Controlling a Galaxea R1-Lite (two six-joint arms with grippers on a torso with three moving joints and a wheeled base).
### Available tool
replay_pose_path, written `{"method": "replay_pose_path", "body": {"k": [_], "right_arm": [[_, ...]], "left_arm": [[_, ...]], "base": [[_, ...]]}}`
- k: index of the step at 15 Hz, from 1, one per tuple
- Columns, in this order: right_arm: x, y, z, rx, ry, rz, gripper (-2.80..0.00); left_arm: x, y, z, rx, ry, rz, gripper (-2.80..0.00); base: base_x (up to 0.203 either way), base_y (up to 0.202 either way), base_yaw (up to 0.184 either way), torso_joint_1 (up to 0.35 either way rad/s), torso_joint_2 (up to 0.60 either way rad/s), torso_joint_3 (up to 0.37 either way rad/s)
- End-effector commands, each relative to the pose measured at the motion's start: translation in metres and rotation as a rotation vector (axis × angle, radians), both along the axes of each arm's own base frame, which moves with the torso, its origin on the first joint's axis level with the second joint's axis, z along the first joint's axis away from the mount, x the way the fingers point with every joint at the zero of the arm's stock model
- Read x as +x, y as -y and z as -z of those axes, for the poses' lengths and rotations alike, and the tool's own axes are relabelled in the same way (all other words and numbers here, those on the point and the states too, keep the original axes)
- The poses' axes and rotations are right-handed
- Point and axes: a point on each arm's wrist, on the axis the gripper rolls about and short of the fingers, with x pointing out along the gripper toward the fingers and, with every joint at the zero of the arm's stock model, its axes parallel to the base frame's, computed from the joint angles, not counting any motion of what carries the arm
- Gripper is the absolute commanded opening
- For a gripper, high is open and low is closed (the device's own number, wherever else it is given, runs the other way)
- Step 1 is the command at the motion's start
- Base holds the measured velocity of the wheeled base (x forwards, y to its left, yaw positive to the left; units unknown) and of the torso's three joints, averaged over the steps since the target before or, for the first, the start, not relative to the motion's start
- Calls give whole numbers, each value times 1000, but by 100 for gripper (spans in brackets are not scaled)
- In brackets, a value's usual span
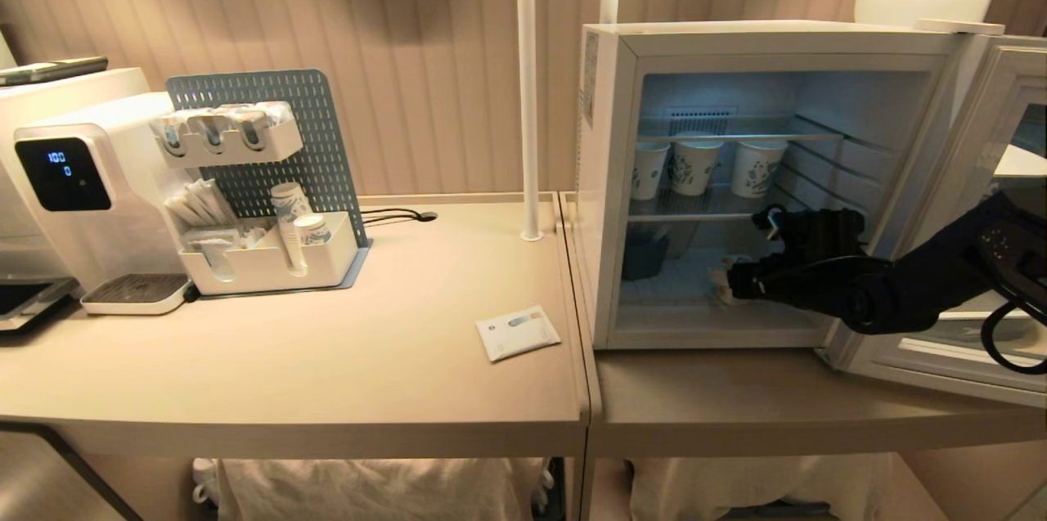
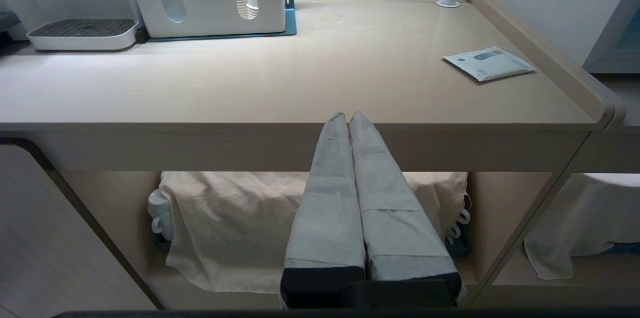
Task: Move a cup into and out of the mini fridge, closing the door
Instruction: Put the yoghurt in the freezer, then close the freezer door
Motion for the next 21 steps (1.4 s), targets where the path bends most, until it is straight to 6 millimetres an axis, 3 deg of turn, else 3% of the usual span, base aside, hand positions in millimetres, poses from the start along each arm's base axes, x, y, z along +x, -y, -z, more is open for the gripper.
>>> {"method": "replay_pose_path", "body": {"k": [1, 4, 8, 15, 17, 21], "right_arm": [[-2, 0, -1, 0, 2, -2, 0], [-12, 0, -5, 2, -7, -5, 0], [-55, -1, -37, 42, 14, -74, 0], [-166, 4, -95, 56, 155, -100, 0], [-208, 7, -116, 59, 240, -90, -280], [-303, 8, -149, 80, 376, -32, -280]], "left_arm": [[0, 0, 0, 0, -1, 0, -280], [0, 0, 0, 0, -1, 0, -280], [0, 0, 0, 0, -1, 0, -280], [0, 0, 0, 1, -1, 0, -280], [0, 0, 0, 1, -1, 0, -280], [0, 0, 0, 1, 1, 1, -280]], "base": [[0, 0, 0, 0, 0, 0], [0, 0, 0, 0, 0, 0], [0, 0, 0, 0, 0, 0], [0, 0, 0, 0, 0, 0], [0, 0, 0, 0, 0, 0], [0, 0, 0, 0, 0, 0]]}}
